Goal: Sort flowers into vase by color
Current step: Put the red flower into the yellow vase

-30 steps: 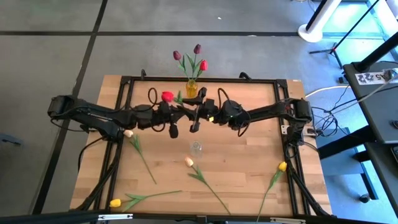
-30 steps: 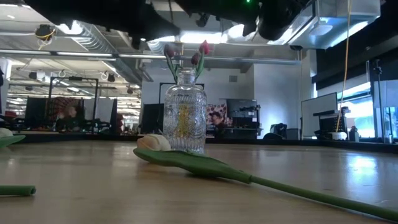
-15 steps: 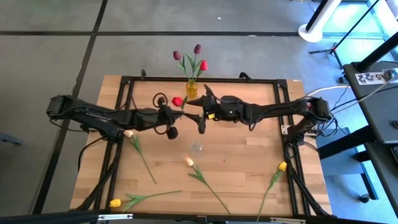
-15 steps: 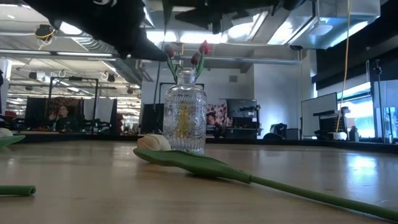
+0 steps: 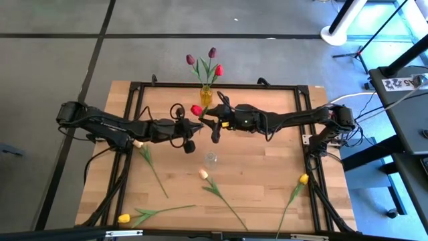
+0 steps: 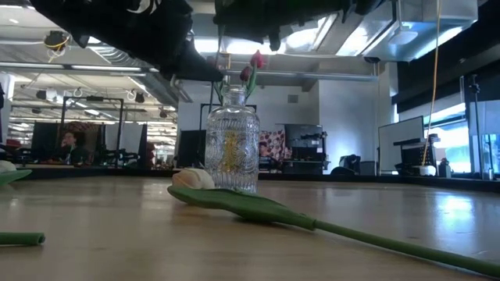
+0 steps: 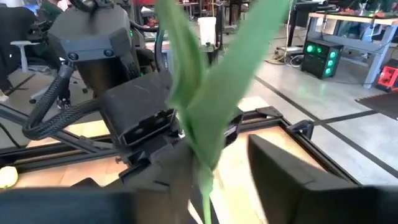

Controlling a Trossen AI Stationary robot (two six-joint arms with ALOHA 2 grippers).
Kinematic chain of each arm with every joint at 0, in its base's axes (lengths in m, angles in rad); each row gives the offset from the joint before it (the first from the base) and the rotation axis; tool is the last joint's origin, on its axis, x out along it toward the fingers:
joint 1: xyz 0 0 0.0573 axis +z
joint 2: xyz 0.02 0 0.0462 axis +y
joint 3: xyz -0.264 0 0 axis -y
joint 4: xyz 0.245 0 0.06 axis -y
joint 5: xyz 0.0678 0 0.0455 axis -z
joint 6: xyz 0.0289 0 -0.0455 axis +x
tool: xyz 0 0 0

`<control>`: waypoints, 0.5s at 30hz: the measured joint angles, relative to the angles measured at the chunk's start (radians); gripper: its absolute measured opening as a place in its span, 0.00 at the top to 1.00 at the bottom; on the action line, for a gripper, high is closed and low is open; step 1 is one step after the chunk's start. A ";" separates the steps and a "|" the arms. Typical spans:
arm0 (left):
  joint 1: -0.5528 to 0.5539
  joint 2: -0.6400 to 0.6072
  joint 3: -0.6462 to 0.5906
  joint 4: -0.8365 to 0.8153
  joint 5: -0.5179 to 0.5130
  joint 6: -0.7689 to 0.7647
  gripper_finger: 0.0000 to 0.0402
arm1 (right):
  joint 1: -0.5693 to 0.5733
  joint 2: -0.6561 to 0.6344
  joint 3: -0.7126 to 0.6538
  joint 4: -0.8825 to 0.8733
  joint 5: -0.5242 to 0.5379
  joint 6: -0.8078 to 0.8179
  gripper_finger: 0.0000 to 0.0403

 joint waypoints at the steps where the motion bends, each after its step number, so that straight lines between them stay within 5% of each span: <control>1: 0.000 0.000 0.000 0.000 0.001 0.000 0.94 | 0.000 0.000 0.000 -0.001 0.000 0.000 0.69; 6: 0.000 -0.011 0.000 -0.024 -0.008 0.001 0.81 | 0.000 -0.003 0.000 0.022 -0.006 0.000 0.96; 15: -0.028 -0.251 0.000 -0.417 -0.188 -0.023 0.71 | -0.092 -0.062 0.000 0.172 0.168 -0.168 0.98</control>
